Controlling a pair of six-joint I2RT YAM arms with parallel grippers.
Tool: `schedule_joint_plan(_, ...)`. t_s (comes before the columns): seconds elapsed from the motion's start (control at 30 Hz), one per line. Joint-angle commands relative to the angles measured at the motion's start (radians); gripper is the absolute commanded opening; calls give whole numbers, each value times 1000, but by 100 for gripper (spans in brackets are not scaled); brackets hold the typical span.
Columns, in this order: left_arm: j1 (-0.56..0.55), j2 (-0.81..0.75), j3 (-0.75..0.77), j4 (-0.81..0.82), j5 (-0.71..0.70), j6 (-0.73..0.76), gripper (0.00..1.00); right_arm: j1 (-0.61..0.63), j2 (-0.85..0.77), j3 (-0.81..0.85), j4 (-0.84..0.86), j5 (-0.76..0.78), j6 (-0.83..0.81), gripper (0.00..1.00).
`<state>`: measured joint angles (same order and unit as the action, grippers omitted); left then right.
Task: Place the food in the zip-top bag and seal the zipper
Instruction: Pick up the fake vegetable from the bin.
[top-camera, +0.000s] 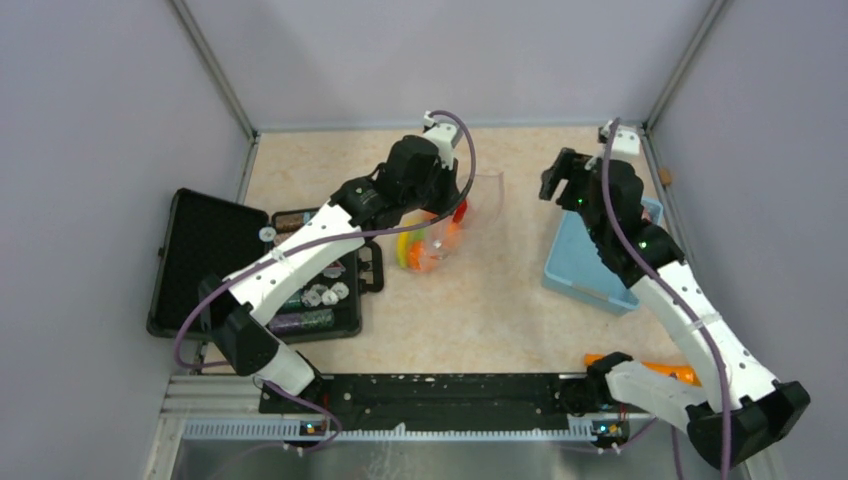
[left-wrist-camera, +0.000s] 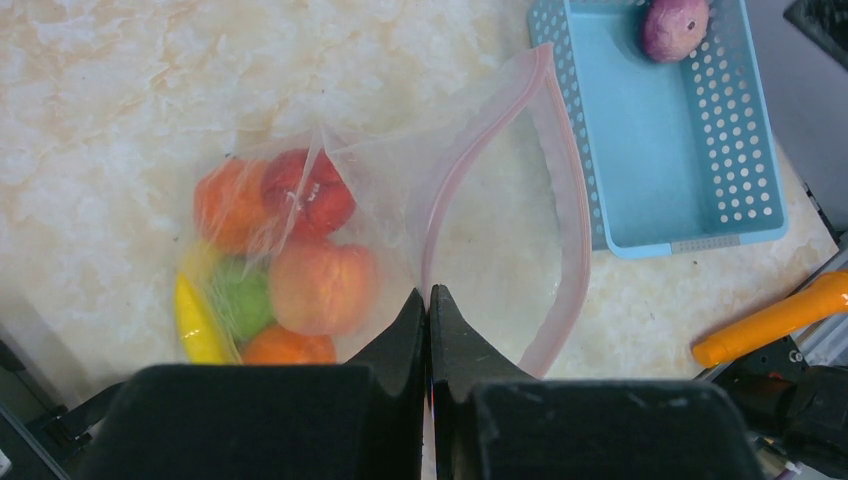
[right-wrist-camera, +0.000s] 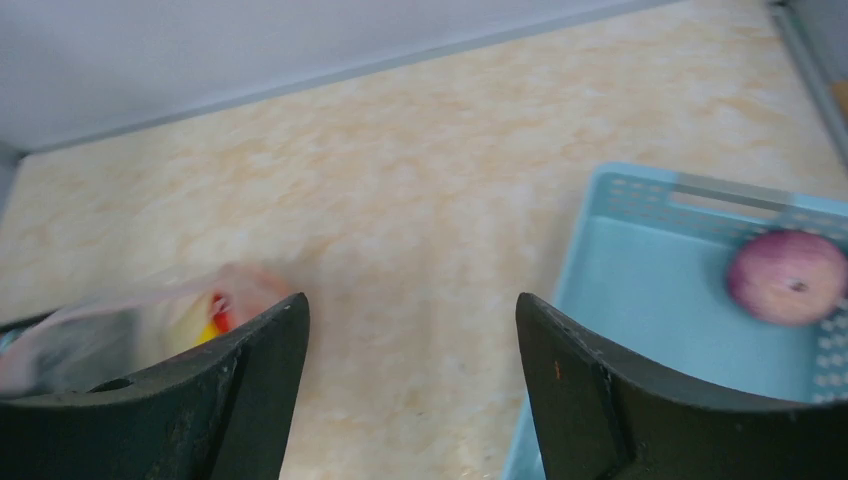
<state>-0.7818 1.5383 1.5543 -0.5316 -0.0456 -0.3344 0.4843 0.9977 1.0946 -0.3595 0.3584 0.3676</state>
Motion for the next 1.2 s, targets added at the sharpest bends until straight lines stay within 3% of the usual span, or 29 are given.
schedule_joint_plan(0.0, 1, -31, 15, 38, -1, 8, 0, -216, 58, 31, -149, 57, 91, 76)
schedule_joint_plan(0.1, 1, -38, 13, 37, 7, 8, 0, -357, 143, 37, -218, 10, 116, 77)
schedule_joint_plan(0.53, 1, -55, -12, 55, 10, 14, 0, -587, 372, 52, -229, -44, 157, 83)
schedule_joint_plan(0.7, 1, -60, -25, 55, 3, 19, 0, -596, 441, 46, -181, -24, 209, 87)
schedule_joint_plan(1.0, 1, -59, -33, 56, 9, 26, 0, -597, 557, 127, -181, 228, 209, 88)
schedule_joint_plan(1.07, 1, -55, -39, 61, 11, 26, 0, -598, 584, 114, -112, 192, 122, 86)
schedule_joint_plan(1.17, 1, -43, -27, 54, 18, 28, 0, -598, 655, 149, -131, 212, 135, 86)
